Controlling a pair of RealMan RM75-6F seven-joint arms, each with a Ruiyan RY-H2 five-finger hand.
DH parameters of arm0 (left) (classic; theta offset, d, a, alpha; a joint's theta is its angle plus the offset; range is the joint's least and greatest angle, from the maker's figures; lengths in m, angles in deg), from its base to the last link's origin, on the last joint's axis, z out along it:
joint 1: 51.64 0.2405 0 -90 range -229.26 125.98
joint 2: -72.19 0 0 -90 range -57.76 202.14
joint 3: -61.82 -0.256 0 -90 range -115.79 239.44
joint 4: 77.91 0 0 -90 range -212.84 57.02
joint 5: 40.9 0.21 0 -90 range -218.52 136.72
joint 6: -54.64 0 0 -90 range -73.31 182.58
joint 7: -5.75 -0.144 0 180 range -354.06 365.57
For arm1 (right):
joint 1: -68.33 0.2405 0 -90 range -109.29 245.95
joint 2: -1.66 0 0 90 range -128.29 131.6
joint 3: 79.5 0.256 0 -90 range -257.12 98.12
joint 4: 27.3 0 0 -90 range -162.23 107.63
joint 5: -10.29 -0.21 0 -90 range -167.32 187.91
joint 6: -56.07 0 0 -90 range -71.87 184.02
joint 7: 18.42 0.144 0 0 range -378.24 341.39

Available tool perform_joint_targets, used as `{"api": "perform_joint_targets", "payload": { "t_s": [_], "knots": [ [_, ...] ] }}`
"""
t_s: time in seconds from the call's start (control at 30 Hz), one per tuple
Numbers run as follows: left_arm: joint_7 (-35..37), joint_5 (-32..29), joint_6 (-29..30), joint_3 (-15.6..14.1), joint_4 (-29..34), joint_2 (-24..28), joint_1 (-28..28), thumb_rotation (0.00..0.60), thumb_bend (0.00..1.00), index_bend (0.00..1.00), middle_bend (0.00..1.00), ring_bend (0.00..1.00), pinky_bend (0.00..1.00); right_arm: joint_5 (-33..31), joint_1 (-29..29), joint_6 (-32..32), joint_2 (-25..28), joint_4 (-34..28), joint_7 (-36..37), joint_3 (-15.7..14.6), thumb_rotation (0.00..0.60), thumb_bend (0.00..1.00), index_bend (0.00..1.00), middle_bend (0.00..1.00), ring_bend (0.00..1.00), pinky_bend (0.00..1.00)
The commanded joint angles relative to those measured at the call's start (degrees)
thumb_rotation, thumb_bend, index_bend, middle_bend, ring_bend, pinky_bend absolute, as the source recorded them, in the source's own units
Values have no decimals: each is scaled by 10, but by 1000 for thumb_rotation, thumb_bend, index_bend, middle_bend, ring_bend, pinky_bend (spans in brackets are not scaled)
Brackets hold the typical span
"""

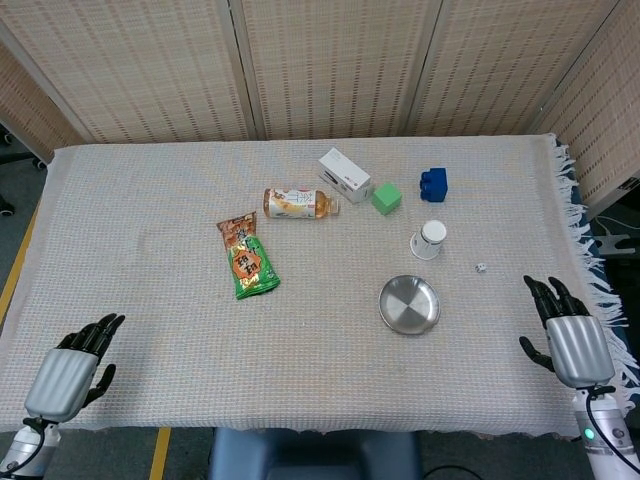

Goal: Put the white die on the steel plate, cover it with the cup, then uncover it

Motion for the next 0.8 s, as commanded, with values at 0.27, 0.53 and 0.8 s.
{"api": "perform_joint_targets", "payload": {
  "t_s": [0.27,0.53,0.8],
  "knots": [
    [-7,-6,-11,0,1,-2,-3,600,451,70,99,189,358,-32,15,25,2,-4,-12,15,600,133,67,457,481,414],
    [-6,-3,-6,-1,2,-1,-1,600,451,71,99,189,358,-2,56,27,-35,98,59,46,600,134,301,784,843,696],
    [-10,-7,-14,-1,2,-2,-4,600,451,71,99,189,359,-35,115,141,-35,189,172,60,600,172,341,824,882,738]
  ]
}}
